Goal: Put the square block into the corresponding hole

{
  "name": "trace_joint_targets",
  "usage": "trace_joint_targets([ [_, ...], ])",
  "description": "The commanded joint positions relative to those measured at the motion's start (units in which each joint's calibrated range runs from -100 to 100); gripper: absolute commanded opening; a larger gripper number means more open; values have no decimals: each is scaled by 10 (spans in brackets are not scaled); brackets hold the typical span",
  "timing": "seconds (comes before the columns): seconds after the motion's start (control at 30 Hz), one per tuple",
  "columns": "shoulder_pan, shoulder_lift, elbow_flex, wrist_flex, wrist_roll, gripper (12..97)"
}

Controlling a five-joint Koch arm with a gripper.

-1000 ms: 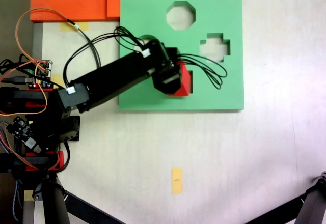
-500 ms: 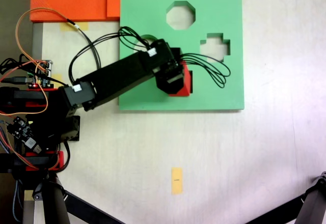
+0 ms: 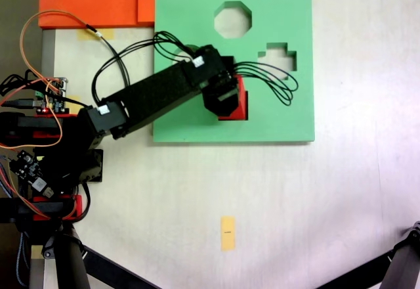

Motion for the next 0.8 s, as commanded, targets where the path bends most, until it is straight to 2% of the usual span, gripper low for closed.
trace_joint_targets([
  [0.0, 4, 1, 37, 32, 5, 277],
  [0.33, 2, 58, 32, 19, 4, 283],
  [0.47, 0, 94, 25, 16, 4, 335],
  [0.53, -1, 99, 21, 16, 4, 385],
  [0.6, -3, 99, 16, 5, 4, 522],
  [0.73, -5, 82, 14, -20, 3, 566],
  [0.77, -5, 69, 14, -29, 3, 604],
])
